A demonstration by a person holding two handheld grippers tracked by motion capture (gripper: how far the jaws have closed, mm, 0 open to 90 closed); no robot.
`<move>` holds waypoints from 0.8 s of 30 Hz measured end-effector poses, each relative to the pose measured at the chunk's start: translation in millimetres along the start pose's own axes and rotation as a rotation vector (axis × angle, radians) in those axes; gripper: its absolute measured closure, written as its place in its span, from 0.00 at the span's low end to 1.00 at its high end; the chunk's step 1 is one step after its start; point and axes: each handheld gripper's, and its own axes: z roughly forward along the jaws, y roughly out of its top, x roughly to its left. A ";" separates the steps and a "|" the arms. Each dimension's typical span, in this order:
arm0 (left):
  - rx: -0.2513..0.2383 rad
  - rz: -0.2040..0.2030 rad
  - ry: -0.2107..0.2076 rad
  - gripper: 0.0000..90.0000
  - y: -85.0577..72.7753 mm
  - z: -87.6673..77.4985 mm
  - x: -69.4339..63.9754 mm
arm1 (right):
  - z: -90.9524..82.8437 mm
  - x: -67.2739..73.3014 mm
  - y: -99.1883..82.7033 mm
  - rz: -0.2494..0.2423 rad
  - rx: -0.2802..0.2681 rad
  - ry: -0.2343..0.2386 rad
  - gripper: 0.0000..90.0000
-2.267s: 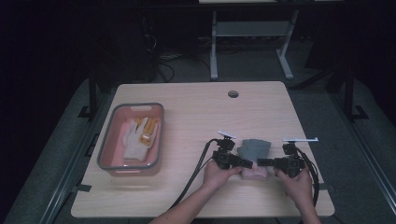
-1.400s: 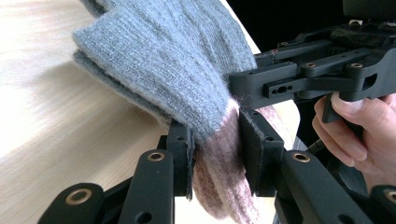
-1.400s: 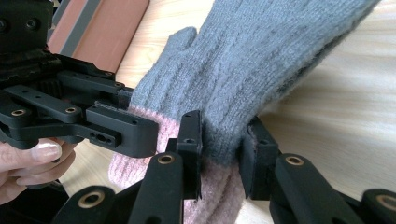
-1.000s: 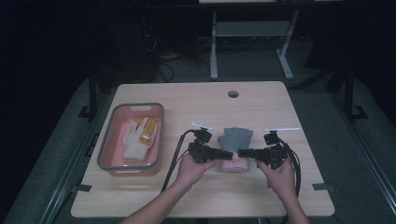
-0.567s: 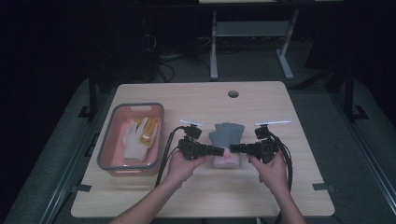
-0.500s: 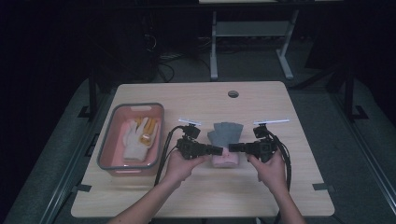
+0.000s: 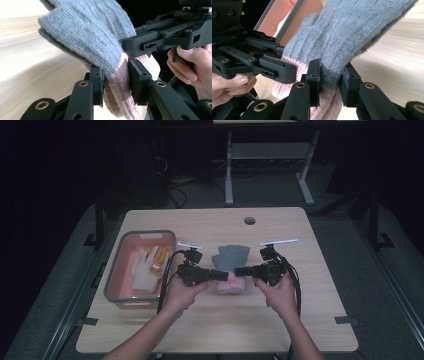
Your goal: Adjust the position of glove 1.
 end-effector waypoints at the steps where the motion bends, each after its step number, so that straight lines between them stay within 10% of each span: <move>1: -0.004 -0.001 0.001 0.74 0.3 -2.5 0.7 | 1.1 0.9 1.2 -0.008 -0.001 0.001 0.80; 24: -0.041 -0.004 0.015 0.74 3.2 -37.8 14.3 | 23.1 26.3 25.1 -0.035 0.026 0.033 0.80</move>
